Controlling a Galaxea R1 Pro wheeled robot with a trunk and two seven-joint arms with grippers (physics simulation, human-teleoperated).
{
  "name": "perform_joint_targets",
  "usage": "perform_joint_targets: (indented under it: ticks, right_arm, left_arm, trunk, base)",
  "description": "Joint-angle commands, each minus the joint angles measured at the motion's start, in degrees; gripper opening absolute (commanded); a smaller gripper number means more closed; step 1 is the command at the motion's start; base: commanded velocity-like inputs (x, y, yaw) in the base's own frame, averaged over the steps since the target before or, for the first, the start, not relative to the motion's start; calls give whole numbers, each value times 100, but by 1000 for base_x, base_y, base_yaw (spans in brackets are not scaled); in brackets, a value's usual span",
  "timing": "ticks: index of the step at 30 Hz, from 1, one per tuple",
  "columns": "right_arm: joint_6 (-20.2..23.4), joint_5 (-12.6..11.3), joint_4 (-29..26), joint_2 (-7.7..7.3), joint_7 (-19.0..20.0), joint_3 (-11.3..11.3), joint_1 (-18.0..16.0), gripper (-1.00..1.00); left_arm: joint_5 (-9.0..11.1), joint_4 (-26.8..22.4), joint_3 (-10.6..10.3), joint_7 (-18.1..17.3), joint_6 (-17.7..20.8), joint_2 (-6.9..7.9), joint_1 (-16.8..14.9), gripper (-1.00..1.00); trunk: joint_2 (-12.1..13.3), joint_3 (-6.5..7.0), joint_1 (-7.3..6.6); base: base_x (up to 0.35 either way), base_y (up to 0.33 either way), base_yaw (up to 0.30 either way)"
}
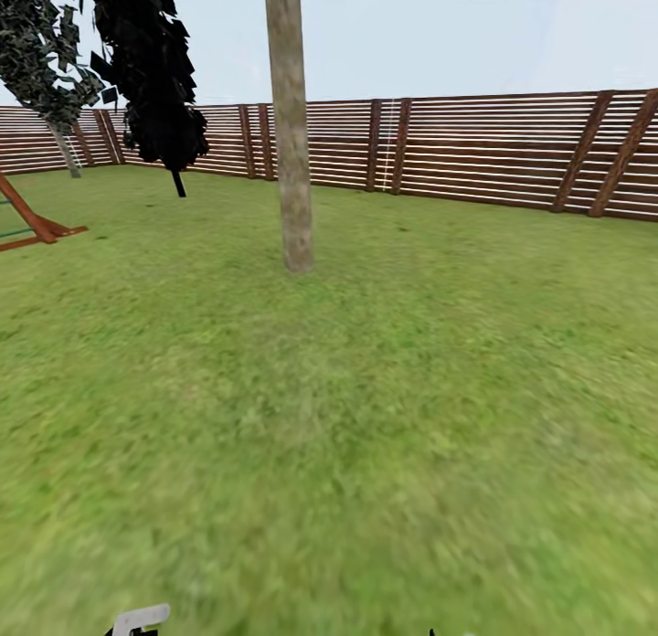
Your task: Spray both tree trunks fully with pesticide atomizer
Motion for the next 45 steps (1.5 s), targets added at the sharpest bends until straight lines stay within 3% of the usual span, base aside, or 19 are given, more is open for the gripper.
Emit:
perform_joint_targets:
  ticks: [1, 45]
  right_arm:
    - [0, 0, 0, 0, 0, 0, 0, 100]
    - [0, 0, 0, 0, 0, 0, 0, 100]
  left_arm:
    - [1, 2, 1, 3, -2, 0, 0, -100]
    - [1, 1, 1, 3, -5, 1, 0, -100]
  trunk:
    - [0, 0, 0]
    - [0, 0, 0]
  base:
    - [339, 0, 0]
    - [339, 0, 0]
